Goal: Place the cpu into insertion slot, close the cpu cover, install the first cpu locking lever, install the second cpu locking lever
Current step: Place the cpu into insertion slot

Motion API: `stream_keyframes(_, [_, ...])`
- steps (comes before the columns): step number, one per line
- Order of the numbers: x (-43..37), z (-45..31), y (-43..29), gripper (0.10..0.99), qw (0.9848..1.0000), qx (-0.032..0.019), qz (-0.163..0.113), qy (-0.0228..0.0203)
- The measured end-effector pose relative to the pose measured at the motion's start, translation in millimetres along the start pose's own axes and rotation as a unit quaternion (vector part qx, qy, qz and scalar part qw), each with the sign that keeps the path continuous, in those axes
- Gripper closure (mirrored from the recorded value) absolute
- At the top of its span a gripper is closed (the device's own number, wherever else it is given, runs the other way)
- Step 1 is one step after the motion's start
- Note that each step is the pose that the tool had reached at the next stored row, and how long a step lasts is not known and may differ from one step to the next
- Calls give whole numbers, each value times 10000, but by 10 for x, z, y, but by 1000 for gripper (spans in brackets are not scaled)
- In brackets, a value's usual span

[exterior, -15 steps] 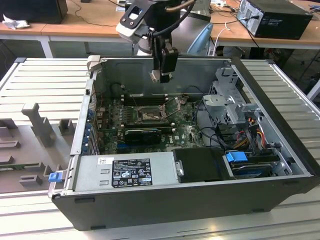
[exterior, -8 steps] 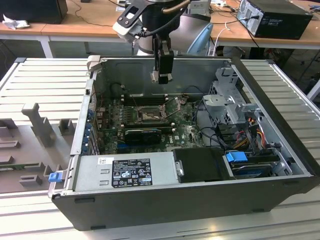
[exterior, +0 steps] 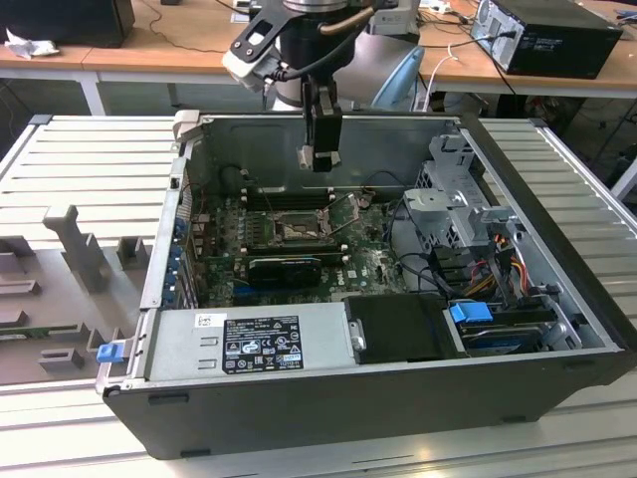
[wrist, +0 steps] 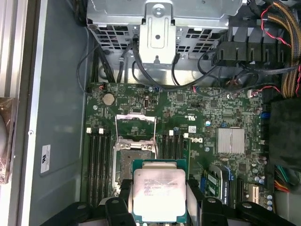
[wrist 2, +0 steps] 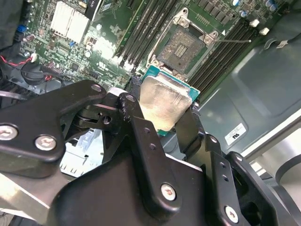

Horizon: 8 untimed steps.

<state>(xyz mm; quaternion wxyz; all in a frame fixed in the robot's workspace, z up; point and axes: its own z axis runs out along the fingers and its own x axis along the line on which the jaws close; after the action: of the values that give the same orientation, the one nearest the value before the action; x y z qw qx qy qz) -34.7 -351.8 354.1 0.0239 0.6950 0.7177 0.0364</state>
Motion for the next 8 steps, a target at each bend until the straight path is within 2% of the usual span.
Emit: stream_keyframes(8, [-1, 71, -9, 549, 10000, 0, 0, 0])
